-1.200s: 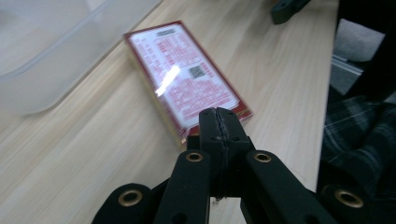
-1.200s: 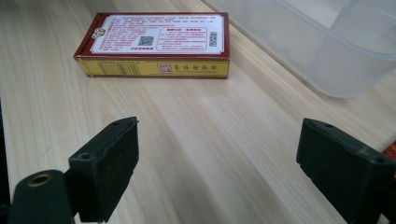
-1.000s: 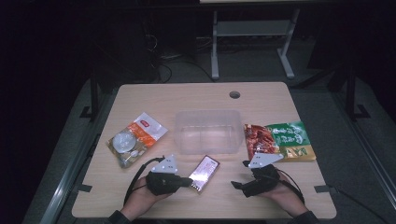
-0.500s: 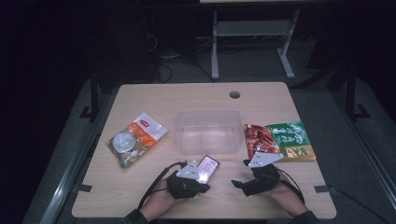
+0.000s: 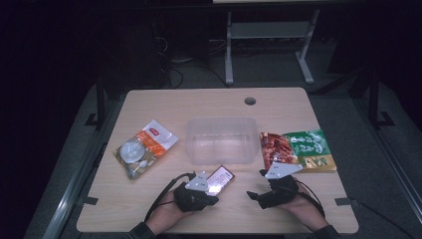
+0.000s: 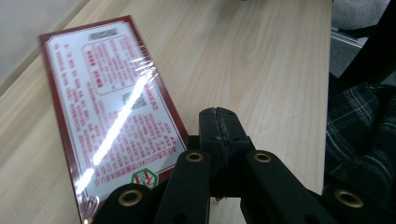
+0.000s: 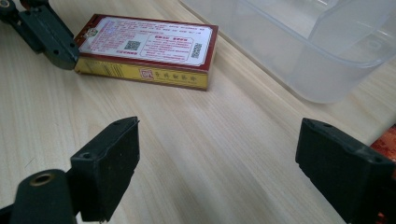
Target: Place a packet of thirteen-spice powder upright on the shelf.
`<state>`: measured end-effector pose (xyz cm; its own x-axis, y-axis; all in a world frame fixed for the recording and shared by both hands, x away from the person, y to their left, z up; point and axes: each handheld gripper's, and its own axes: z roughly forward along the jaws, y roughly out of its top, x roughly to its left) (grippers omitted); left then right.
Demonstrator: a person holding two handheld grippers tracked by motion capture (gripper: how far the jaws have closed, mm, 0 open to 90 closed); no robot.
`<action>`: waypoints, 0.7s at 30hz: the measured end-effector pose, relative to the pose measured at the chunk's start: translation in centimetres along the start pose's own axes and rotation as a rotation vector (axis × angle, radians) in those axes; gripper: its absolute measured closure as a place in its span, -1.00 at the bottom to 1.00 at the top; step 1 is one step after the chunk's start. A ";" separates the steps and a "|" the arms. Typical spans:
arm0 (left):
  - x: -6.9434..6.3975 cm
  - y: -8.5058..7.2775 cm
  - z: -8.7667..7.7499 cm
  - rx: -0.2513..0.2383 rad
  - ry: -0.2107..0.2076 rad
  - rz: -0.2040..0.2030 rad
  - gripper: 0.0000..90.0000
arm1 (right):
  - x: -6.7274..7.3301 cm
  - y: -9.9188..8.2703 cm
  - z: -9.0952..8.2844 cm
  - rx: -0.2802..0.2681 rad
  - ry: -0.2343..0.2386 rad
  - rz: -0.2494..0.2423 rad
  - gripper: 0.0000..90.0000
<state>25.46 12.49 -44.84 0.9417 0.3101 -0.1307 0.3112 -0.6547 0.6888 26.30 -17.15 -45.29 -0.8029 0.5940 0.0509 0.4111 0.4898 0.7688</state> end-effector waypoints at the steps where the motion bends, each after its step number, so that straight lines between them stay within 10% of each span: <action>1: 0.1 -0.1 -0.2 0.004 0.001 -0.005 1.00 | 0.0 0.0 0.0 -0.001 -0.001 0.002 -0.71; 21: 2.6 -1.0 -3.1 -0.028 0.065 -0.012 0.92 | 0.1 0.0 0.1 0.004 -0.010 -0.016 -0.71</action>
<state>27.19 16.10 -43.64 0.9272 0.3627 -0.0930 0.3179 -0.6313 0.7074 26.25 -17.01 -45.30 -0.8047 0.5928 0.0322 0.4003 0.5017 0.7669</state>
